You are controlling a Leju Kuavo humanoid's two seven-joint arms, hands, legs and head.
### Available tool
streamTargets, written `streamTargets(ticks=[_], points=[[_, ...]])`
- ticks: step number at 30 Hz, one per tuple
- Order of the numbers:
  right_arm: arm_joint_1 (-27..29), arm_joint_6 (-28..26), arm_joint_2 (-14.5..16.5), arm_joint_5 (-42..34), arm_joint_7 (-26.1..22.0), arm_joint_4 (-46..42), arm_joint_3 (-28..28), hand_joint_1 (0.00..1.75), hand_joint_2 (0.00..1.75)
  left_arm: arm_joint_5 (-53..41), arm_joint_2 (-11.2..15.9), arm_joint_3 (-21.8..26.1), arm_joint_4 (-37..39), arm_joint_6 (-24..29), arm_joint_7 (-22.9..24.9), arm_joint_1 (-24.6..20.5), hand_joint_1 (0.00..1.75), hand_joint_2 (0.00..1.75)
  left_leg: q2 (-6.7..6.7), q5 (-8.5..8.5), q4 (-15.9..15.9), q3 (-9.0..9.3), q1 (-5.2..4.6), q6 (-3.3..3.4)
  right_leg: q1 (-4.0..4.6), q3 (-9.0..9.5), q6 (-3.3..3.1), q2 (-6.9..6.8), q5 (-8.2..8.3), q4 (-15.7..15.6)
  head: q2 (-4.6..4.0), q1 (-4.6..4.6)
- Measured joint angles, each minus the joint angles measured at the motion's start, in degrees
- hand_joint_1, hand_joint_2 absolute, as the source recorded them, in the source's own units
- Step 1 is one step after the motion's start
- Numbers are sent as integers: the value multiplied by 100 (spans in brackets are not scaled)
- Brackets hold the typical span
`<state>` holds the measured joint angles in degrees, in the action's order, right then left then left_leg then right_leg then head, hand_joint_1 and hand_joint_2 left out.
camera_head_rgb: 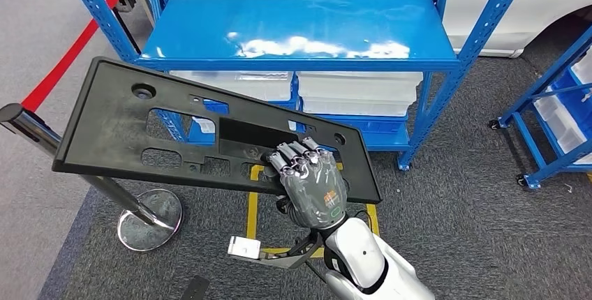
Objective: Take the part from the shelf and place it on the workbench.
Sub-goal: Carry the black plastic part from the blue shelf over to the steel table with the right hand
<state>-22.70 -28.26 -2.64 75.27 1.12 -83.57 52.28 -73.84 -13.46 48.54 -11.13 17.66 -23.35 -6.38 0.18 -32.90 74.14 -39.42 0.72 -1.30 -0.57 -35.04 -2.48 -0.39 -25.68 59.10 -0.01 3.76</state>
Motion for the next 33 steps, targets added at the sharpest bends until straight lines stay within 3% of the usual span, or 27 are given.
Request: streamTargets(ticks=[2, 3, 4, 6, 8, 9, 11, 13, 14, 15, 16, 18, 20, 23, 25, 28, 29, 30, 31, 33], points=[[14, 4, 0, -75, -15, -2, 0, 175, 175, 3, 1, 0, 0, 0, -18, -1, 0, 175, 0, 322, -538, 451, 2, 16, 0, -127, 31, 3, 72, 37, 1, -1], [17, 5, 0, -120, -30, -7, -2, 175, 175, 4, 2, 0, 0, 0, -39, -5, 0, 175, -2, 378, -960, 744, -6, 34, 7, -176, 55, 5, 104, 59, 1, -2], [21, 5, 0, -161, -49, -13, -5, 175, 175, 5, 3, 0, 0, -1, -62, -8, 0, 175, -7, 365, -1319, 976, -18, 59, 13, -206, 85, 7, 137, 73, 1, -1], [32, 2, 0, -230, -85, -26, -15, 175, 175, 11, 7, 1, 0, -2, -102, -4, 0, 175, -17, 271, -1679, 1161, -48, 110, 21, -230, 151, 5, 209, 72, 0, 2], [48, -2, -4, -270, -99, -39, -26, 175, 175, 19, 10, 2, 0, -2, -115, 7, 0, 175, -10, 328, -1734, 1126, -34, 183, 23, -243, 218, 13, 251, 65, 0, 3], [55, -5, -9, -283, -101, -47, -33, 175, 175, 21, 11, 2, 0, -2, -117, 9, 0, 175, 0, 373, -1755, 1110, -20, 227, 24, -285, 246, 21, 184, 134, 1, 6], [73, -14, -27, -297, -101, -57, -43, 175, 175, 22, 10, 2, 0, -3, -119, 9, 0, 175, 22, 462, -1778, 1055, -2, 298, 18, -493, 290, 35, -178, 617, 0, 10], [120, -36, -52, -306, -90, -62, -53, 175, 175, 20, 11, 2, 0, -7, -121, 19, 0, 175, 29, 513, -1749, 961, -12, 328, 16, -761, 317, 34, -574, 1356, 0, 12], [167, -53, -68, -296, -68, -63, -65, 175, 175, 6, 12, 2, 0, -17, -131, 25, 0, 175, 32, 525, -1728, 921, -17, 332, 15, -817, 322, 34, -646, 1577, -1, 13], [233, -80, -88, -269, -35, -68, -91, 175, 175, -16, 11, -3, 0, -30, -147, 31, 0, 175, 32, 532, -1708, 892, -19, 332, 16, -767, 318, 34, -613, 1593, 0, 12], [314, -118, -111, -239, -3, -82, -130, 175, 175, -29, 6, -8, 0, -37, -159, 35, 0, 175, 30, 533, -1687, 875, -20, 330, 17, -612, 305, 32, -490, 1393, 0, 12], [466, -221, -163, -207, 19, -127, -237, 175, 175, -6, -10, -15, 0, -27, -170, 44, 0, 175, 27, 521, -1644, 854, -31, 310, 36, -154, 244, 12, -206, 659, 0, 12], [554, -320, -203, -228, 1, -176, -333, 175, 175, 51, -18, -10, 0, -5, -167, 55, 0, 175, 42, 511, -1596, 811, -51, 269, 71, 84, 176, -9, -118, 173, 0, 10], [667, -380, -243, -254, -2, -233, -447, 175, 175, 87, -14, -4, 0, 3, -169, 66, 0, 175, 76, 502, -1576, 770, -65, 202, 64, 75, 113, 13, -119, 76, 0, 8], [762, -412, -261, -263, -1, -286, -530, 175, 175, 110, -9, -1, 0, 10, -177, 68, 0, 175, 54, 329, -1373, 681, -64, 149, 25, 81, 58, 15, -87, 29, 1, 2], [961, -549, -286, -242, -1, -377, -718, 175, 175, 126, -6, 2, 0, 17, -185, 89, 0, 175, 31, -181, -372, 243, -31, 81, 20, 70, 20, 14, -70, 16, 0, -4], [1025, -587, -298, -232, -1, -392, -784, 175, 175, 126, -5, 3, 0, 17, -185, 103, 0, 175, 32, -254, -94, 123, -21, 66, 22, 67, 19, 21, -70, 21, 0, -4], [1076, -607, -311, -223, -1, -401, -841, 175, 175, 126, -4, 4, 0, 17, -185, 115, 0, 175, 32, -213, -9, 90, -12, 56, 21, 65, 19, 36, -70, 28, 1, -4], [1115, -612, -323, -215, -1, -411, -886, 175, 175, 126, -1, 4, 0, 18, -185, 121, 0, 175, 31, -61, -158, 164, -4, 54, 20, 65, 20, 56, -71, 39, 0, -5], [1171, -615, -339, -204, -2, -454, -949, 175, 175, 126, 9, 4, 0, 22, -185, 118, 0, 175, 6, 341, -886, 507, 6, 74, 19, 62, 30, 99, -75, 62, 0, -4]])
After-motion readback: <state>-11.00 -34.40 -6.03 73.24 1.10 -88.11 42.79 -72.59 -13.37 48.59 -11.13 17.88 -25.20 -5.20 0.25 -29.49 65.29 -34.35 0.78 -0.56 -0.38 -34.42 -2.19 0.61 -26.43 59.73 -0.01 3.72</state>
